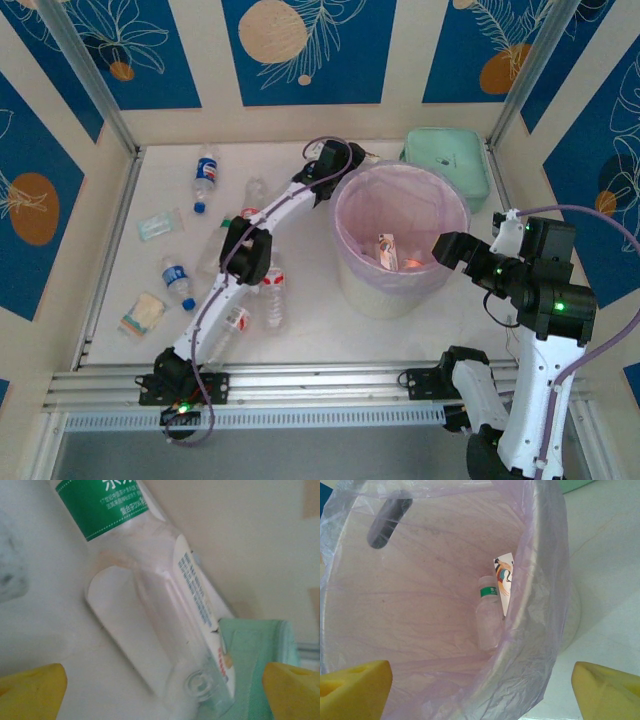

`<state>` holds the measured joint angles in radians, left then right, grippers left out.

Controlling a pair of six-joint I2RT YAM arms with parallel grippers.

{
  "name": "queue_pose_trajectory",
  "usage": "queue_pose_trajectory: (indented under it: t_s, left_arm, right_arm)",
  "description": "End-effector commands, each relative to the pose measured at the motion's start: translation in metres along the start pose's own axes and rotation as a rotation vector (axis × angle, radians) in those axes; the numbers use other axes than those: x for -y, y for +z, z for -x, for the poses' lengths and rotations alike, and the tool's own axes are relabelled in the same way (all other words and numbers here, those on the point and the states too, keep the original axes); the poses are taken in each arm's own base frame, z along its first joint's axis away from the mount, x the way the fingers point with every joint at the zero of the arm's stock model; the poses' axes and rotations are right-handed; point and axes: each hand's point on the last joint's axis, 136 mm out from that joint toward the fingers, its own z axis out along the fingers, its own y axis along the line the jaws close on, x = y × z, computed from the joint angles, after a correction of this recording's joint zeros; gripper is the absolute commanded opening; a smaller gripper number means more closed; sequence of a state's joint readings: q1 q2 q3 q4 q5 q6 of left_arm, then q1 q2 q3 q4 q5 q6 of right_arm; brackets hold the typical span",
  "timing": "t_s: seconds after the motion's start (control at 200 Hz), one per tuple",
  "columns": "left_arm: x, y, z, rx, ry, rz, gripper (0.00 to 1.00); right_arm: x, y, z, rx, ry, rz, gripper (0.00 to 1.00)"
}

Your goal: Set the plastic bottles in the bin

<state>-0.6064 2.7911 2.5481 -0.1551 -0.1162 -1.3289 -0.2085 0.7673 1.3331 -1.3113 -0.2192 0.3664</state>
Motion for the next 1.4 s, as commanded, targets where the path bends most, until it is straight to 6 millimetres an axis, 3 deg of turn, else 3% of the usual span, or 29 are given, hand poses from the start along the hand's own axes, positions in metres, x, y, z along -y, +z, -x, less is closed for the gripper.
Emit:
queue_pose_trajectory:
  t_s: [0.0, 0.275, 0.5, 0.695, 0.82, 1.076, 1.196, 1.311, 1.396]
  left_arm:
    - [-0.014, 0.024, -0.001, 0.052, -0.134, -0.063, 0.99]
    - [-0.047, 0.038, -0.002, 0.088, -0.203, 0.000, 0.97]
    - [-0.064, 0.042, -0.003, 0.085, -0.205, 0.043, 0.70]
    - [-0.045, 0.030, 0.007, 0.065, -0.134, 0.017, 0.56]
    - [-0.015, 0.001, 0.033, 0.088, -0.040, -0.028, 0.52]
    - [0.054, -0.091, 0.086, 0.171, 0.142, -0.157, 0.49]
    - [0.065, -0.133, 0.104, 0.212, 0.189, -0.184, 0.46]
    - [0.071, -0.161, 0.112, 0.224, 0.272, -0.173, 0.46]
    - [0.075, -0.170, 0.110, 0.177, 0.472, -0.120, 0.57]
  right_arm:
    - [-0.003, -0.005, -0.006, -0.006, -0.011, 0.008, 0.92]
    - [0.002, -0.004, -0.011, -0.007, -0.010, -0.005, 0.92]
    - [0.002, -0.003, -0.010, -0.004, -0.006, -0.004, 0.92]
    - [0.001, -0.005, -0.011, -0.003, -0.003, -0.005, 0.92]
    - [-0.001, -0.008, -0.009, 0.006, -0.004, -0.002, 0.92]
    - [-0.007, -0.008, -0.003, 0.013, 0.007, 0.025, 0.91]
    - [-0.010, -0.010, 0.000, 0.024, 0.008, 0.034, 0.91]
    - [-0.013, -0.009, 0.004, 0.023, 0.006, 0.048, 0.91]
    - [-0.017, -0.008, 0.006, 0.022, 0.005, 0.064, 0.91]
